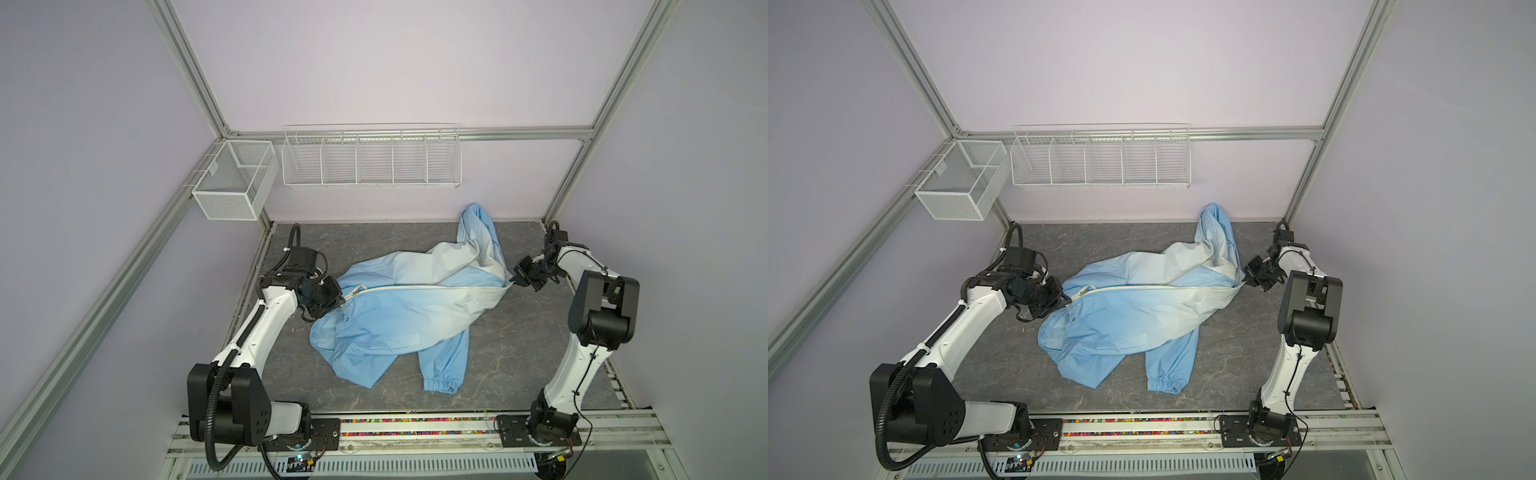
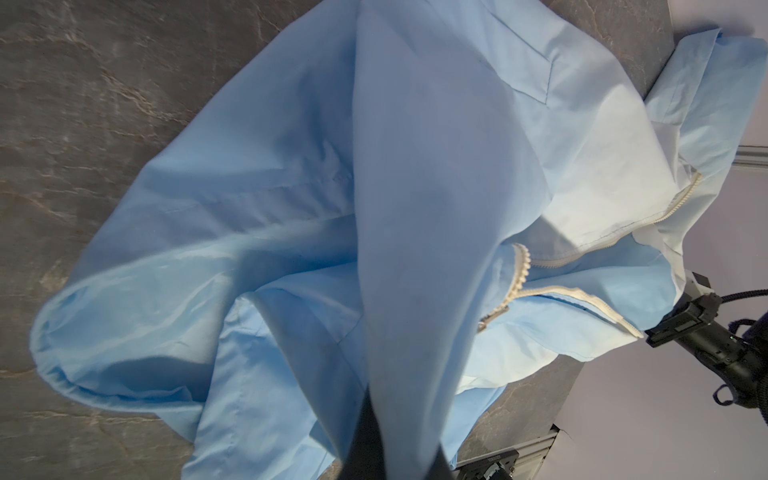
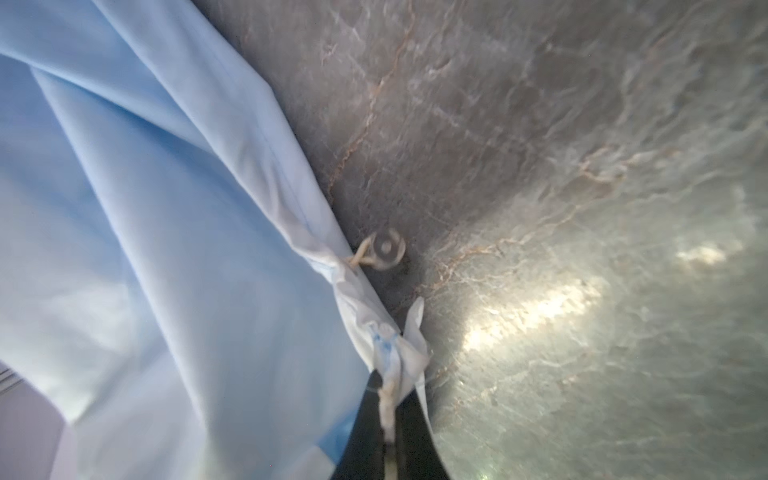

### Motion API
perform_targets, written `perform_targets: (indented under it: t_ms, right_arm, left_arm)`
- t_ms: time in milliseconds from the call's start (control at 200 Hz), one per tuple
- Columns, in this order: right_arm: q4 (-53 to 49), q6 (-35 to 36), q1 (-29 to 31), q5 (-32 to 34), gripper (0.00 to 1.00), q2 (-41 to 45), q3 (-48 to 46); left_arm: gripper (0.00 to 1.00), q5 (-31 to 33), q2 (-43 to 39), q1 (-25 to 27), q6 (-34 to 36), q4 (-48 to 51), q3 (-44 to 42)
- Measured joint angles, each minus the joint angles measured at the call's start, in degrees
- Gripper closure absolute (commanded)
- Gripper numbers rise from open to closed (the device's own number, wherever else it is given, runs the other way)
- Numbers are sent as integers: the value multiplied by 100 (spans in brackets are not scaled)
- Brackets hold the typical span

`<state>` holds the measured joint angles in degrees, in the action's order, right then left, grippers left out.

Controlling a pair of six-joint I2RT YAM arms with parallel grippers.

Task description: Zip up the jacket

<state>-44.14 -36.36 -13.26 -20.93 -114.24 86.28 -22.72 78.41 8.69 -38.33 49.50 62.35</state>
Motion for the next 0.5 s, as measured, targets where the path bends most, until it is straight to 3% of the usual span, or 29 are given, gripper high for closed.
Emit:
perform_targets:
  t_ms: [260, 500]
  right_arm:
    - [-1169, 83, -656, 11, 93, 1060, 741]
    - [-1438, -190, -553, -304, 93, 1187, 1510]
  left_arm:
    - [100, -271, 153, -68, 46, -122, 0]
    - [100, -391, 374, -83, 129, -251, 0]
